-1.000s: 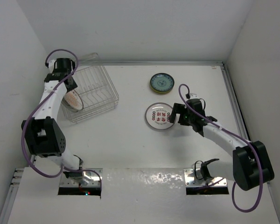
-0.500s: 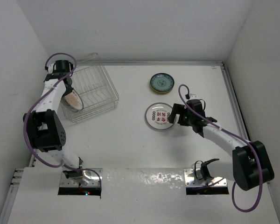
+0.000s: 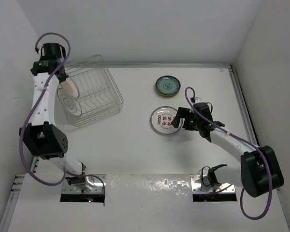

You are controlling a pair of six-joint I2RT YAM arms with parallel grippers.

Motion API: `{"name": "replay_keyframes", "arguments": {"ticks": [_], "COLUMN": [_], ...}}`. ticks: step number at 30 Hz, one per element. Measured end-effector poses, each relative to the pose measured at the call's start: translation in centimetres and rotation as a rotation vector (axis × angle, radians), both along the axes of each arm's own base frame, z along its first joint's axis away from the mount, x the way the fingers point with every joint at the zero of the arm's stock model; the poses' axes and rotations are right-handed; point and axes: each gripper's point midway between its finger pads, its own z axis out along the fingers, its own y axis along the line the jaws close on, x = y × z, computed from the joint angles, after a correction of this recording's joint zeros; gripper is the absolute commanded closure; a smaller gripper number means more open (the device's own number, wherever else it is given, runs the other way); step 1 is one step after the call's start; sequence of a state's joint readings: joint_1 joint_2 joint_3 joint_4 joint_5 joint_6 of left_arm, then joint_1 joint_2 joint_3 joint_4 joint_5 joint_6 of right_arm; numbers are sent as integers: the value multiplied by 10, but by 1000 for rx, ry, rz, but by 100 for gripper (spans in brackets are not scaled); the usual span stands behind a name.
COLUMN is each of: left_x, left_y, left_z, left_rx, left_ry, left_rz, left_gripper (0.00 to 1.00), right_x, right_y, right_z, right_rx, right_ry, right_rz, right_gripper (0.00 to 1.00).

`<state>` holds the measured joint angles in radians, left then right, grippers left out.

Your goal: Unload the plates from the dish rack

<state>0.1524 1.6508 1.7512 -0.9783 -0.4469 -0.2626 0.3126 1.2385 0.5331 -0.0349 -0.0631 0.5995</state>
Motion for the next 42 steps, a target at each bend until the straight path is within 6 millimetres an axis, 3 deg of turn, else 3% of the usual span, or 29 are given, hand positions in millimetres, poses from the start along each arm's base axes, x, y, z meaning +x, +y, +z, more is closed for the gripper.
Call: {"name": "replay_keyframes", "arguments": {"ticks": [2,5,7,9,11,13,16,18,20,22,23,24,25,26,27,28,30,32,35,38,42], "left_x": [3,-6,-17,-25,-36,-47,-59,-69,-80,-86,-85,-84,-82,-79,-77,-74,-71,-63,-48,-42,-50], "left_y": [-9,-40,-74,-109,-159,-203,-259,-287,-304,-314,-316,-317,-317,-313,-308,-305,-301,-287,-255,-214,-157], "left_z": [37,91,113,122,111,85,45,16,2,2,5,8,8,3,-3,-10,-18,-21,-14,-1,25], "left_rx": [-19,-84,-165,-250,-399,-551,-770,-891,-973,-1020,-1032,-1030,-1023,-1001,-991,-982,-941,-845,-660,-466,-215], "left_ry": [-108,-289,-389,-469,-519,-507,-454,-383,-337,-339,-357,-376,-388,-390,-383,-368,-345,-332,-346,-362,-378], "left_rz": [-36,-161,-287,-419,-583,-710,-846,-889,-919,-950,-963,-973,-976,-962,-937,-910,-879,-806,-685,-552,-372], "left_gripper": [99,99,100,100,100,100,100,100,100,100,100,100,94,81,64,24,0,0,0,0,0], "right_x": [0,2,5,8,10,15,28,39,48,53,53,53,51,50,48,47,43,43,45,42,33], "right_y": [10,47,80,111,135,155,168,169,163,155,152,149,147,146,146,145,143,134,104,58,-2], "right_z": [5,28,56,90,124,154,177,181,174,161,154,149,147,147,153,161,163,146,102,62,21], "right_rx": [40,191,328,460,567,639,648,621,579,534,526,518,523,542,574,592,578,538,454,378,279], "right_ry": [-9,-51,-100,-160,-225,-281,-332,-351,-347,-334,-331,-330,-336,-336,-350,-374,-395,-371,-283,-206,-125], "right_rz": [32,139,219,290,346,384,367,315,246,189,174,160,155,141,145,147,152,124,34,-94,-256], "right_gripper": [1,1,1,1,1,1,1,1,4,22,36,78,92,99,100,100,100,100,100,100,100]}}
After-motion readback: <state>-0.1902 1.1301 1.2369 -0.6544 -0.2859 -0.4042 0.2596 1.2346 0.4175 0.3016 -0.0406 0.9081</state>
